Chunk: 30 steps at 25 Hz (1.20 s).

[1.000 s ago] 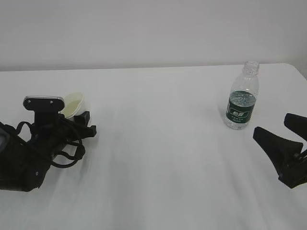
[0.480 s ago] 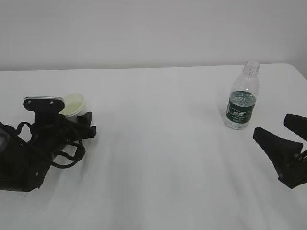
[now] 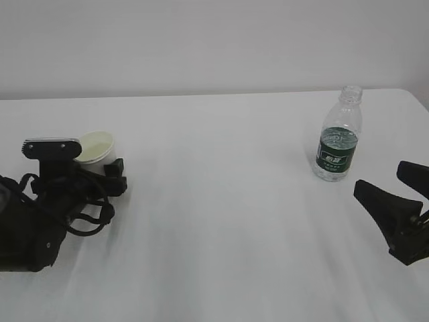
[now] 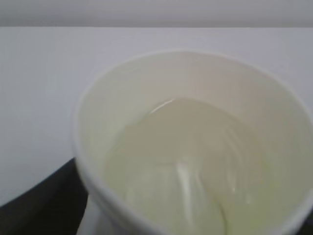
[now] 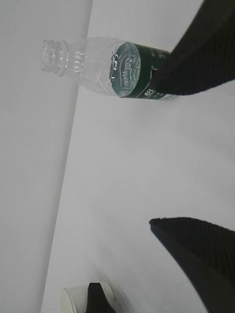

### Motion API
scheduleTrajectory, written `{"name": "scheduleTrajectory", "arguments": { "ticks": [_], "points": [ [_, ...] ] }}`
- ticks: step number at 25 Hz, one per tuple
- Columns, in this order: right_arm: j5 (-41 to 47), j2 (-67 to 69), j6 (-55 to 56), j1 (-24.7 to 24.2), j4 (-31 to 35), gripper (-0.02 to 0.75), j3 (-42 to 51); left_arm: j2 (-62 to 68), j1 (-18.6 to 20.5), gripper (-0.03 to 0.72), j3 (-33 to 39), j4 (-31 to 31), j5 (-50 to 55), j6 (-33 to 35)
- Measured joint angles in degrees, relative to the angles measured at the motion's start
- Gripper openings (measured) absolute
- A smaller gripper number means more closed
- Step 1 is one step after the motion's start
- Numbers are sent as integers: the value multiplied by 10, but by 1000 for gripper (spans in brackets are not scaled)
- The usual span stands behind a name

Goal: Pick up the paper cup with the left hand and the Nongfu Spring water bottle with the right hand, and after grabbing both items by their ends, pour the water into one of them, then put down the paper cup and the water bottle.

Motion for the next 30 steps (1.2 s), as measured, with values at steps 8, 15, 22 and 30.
{"name": "scheduleTrajectory", "arguments": {
  "ticks": [8,15,22,30],
  "points": [
    [1,0,0,0,0,593,0,-46,0,670,45,25,0,0],
    [1,0,0,0,0,593,0,-62,0,669,76,43,0,0],
    [-2,0,0,0,0,593,0,-119,0,664,130,50,0,-12],
    [-51,0,17,0,-9,593,14,-178,0,642,218,51,0,-17]
  ]
}}
